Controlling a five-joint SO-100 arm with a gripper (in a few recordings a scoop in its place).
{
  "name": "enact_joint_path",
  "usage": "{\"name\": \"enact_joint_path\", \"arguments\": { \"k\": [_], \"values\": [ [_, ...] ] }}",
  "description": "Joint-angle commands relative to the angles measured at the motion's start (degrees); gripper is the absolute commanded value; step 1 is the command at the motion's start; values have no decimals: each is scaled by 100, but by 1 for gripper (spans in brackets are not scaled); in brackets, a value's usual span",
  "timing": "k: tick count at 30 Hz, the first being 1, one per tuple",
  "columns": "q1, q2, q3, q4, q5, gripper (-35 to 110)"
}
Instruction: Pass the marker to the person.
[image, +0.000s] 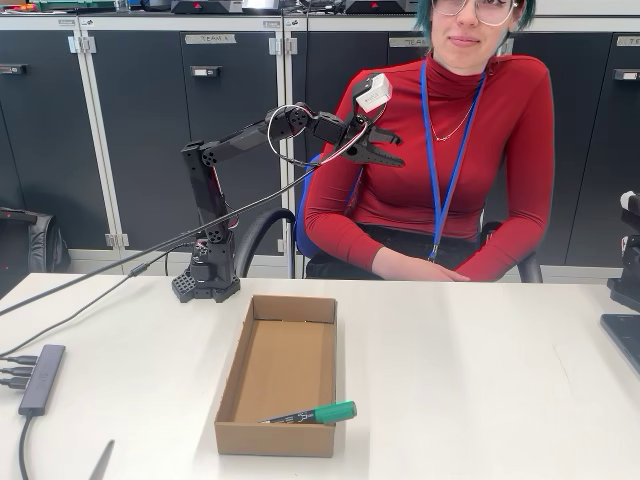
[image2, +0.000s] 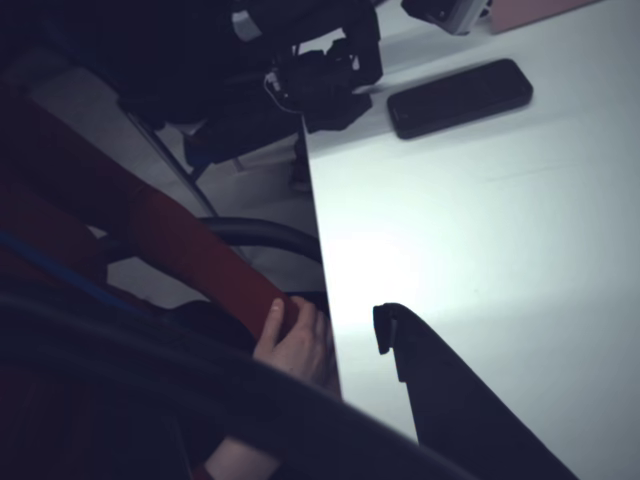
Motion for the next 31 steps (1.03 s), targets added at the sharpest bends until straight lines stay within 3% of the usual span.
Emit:
{"name": "enact_joint_path", "arguments": {
  "k": [1,31],
  "values": [
    [18,281,-97,-53,18,43],
    [-62,659,475,-149,185,43]
  ]
}}
